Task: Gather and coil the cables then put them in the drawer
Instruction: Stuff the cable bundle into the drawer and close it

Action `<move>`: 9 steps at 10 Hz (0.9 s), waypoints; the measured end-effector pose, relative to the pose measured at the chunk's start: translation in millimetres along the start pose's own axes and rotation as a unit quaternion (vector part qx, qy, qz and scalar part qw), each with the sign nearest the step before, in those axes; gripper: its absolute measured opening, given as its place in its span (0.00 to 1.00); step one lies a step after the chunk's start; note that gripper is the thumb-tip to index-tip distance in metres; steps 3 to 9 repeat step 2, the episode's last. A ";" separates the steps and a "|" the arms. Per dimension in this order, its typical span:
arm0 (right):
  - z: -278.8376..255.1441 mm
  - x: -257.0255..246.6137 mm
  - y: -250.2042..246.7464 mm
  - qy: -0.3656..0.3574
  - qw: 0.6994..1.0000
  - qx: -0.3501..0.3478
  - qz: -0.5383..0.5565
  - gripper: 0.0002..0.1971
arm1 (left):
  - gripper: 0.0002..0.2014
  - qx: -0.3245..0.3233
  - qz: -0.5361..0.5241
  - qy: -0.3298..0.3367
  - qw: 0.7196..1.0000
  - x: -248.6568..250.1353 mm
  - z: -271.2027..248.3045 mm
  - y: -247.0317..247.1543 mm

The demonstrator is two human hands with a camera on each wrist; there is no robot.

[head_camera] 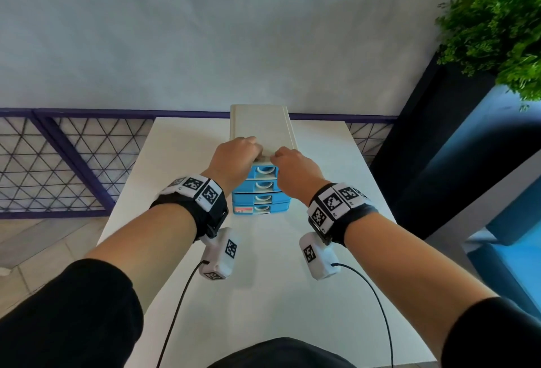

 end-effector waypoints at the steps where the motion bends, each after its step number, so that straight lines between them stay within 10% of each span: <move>1: 1.9 -1.6 -5.5 0.000 1.000 -0.008 -0.006 0.20 | 0.12 -0.004 0.002 -0.005 1.000 0.0 -0.4 -1.1; 9: 1.8 3.7 -3.6 -0.004 1.000 -0.025 0.001 0.21 | 0.10 -0.032 -0.003 -0.002 0.999 1.2 -2.2 -2.5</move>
Point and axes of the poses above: each hand's wrist, its own z-axis towards the middle knuckle, its own y-axis out of the palm, x = y × z, the point moved 2 cm from there along z, towards the middle knuckle, and after that the axes turned 7 degrees about -z, right-handed, at the moved point
